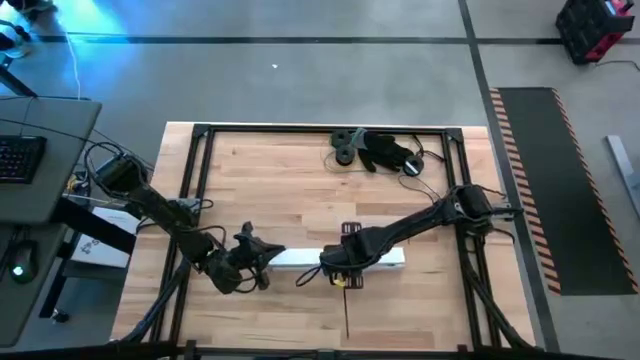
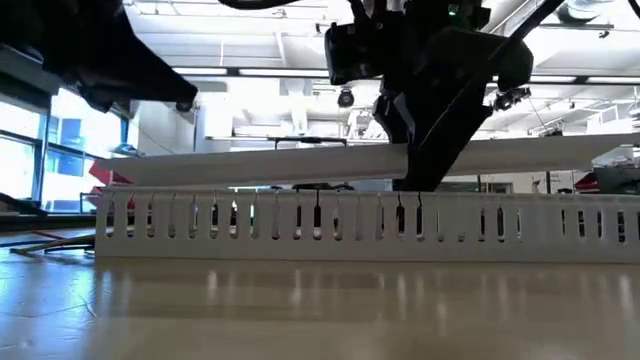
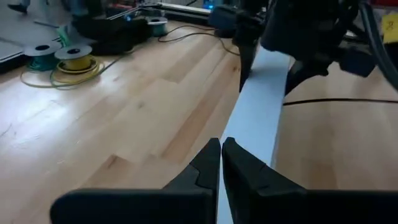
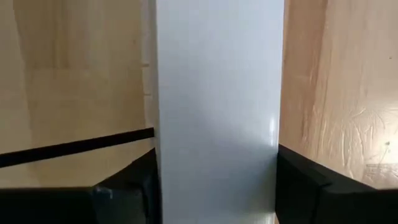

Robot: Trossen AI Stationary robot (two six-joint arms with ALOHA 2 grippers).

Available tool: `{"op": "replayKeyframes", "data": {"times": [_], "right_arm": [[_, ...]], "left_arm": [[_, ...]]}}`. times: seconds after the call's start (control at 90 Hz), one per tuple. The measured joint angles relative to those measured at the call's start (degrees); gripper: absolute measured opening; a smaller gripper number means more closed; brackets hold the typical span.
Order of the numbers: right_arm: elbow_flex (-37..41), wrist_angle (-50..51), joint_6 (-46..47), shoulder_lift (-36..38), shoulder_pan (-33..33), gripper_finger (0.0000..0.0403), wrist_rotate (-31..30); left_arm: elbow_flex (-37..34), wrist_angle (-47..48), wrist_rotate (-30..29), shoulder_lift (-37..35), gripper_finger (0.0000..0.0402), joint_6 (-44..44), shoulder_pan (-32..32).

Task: Ziptie cables
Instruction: Close the white cable duct

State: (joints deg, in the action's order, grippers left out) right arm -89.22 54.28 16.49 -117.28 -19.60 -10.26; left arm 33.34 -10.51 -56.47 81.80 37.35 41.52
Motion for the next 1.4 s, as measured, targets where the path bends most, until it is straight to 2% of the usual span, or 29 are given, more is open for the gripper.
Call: {"op": "replayKeyframes", "data": {"times": [0.144,0.233,0.4,0.6,0.744,1.022,1.233,1.4], "right_arm": [[-0.01,0.23,-0.57,0.07,-0.47,0.0195,-2.13],[-0.01,0.46,-1.41,0.07,-0.78,0.0195,-4.86],[-0.01,0.53,-1.99,0.07,-0.91,0.0195,-9.22],[-0.01,0.51,-2.42,0.07,-0.91,0.0195,-10.78],[-0.01,0.47,-3.0,0.07,-0.93,0.0195,-10.78],[-0.01,0.21,-3.04,0.07,-0.93,0.0195,-10.8],[-0.01,0.1,-3.23,0.07,-0.97,0.0195,-10.72],[-0.01,0.15,-3.28,0.07,-0.97,0.0195,-10.45]], "left_arm": [[0.0,-0.39,2.14,0.0,0.0004,-2.99,0.0],[0.0,-2.41,4.02,0.0,0.0026,-8.29,-0.48],[0.01,-7.89,12.72,-0.02,0.0112,-18.2,-4.95],[0.0,-7.38,26.69,-0.02,0.0221,-23.25,-12.54],[0.0,-6.99,29.41,-0.02,0.0264,-25.29,-15.27],[0.02,-6.71,34.74,3.91,0.0275,-21.69,-17.18],[1.53,-6.76,34.58,5.79,0.0274,-21.34,-16.72],[2.78,-6.01,34.41,8.5,0.0253,-21.54,-16.73]]}}
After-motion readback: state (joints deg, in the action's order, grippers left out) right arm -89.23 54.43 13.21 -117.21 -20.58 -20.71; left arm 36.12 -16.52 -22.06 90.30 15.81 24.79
